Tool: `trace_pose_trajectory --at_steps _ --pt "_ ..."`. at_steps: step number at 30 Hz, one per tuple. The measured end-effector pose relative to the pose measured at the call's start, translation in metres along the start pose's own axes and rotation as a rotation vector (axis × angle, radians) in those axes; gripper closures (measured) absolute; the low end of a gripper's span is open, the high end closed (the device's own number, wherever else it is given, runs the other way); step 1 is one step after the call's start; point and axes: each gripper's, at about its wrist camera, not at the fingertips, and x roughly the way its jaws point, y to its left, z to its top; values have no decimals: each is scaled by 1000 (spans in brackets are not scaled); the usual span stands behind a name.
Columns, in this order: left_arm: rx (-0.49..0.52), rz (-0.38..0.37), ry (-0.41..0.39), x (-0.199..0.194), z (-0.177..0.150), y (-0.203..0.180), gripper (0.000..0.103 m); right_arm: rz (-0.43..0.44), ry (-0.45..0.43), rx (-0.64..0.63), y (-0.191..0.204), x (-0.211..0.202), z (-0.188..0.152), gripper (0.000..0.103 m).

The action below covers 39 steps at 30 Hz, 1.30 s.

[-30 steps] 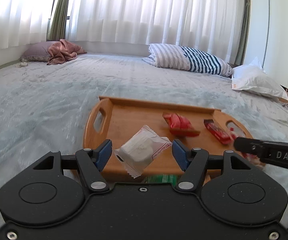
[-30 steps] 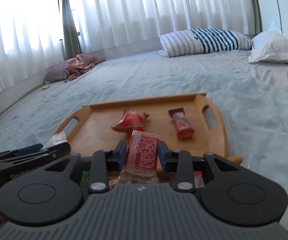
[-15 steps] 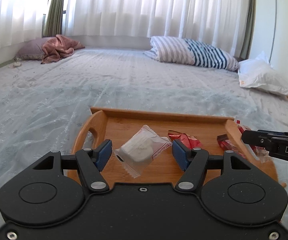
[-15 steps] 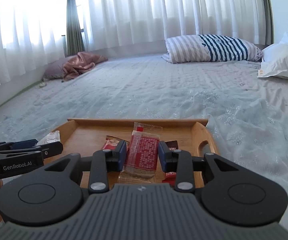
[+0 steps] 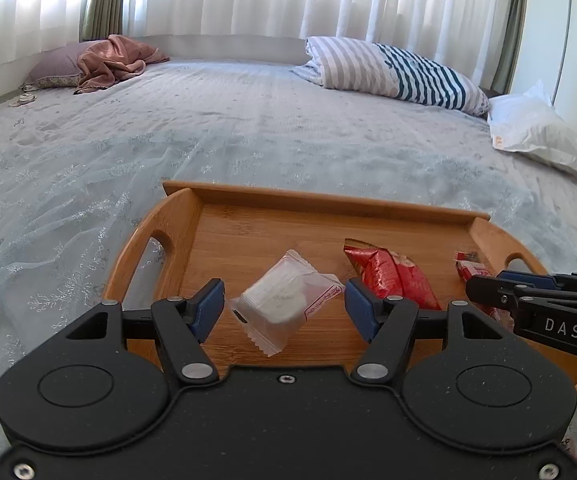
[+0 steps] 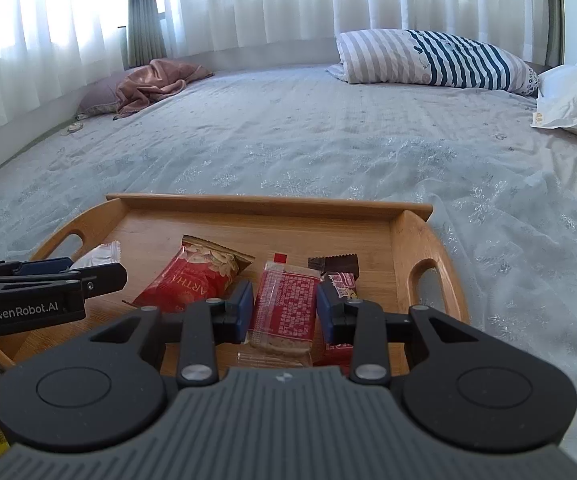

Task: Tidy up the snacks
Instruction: 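Open both grippers to drop the pastry and wafer pack onto the tray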

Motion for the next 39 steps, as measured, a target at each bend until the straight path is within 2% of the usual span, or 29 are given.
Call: trace_pose_trajectory --at_steps 32,39 --pt "26 0 35 19 -6 -8 39 -20 5 -44 6 9 -8 63" --pt "29 4 41 16 -6 -7 35 -15 14 -34 5 9 -10 62"
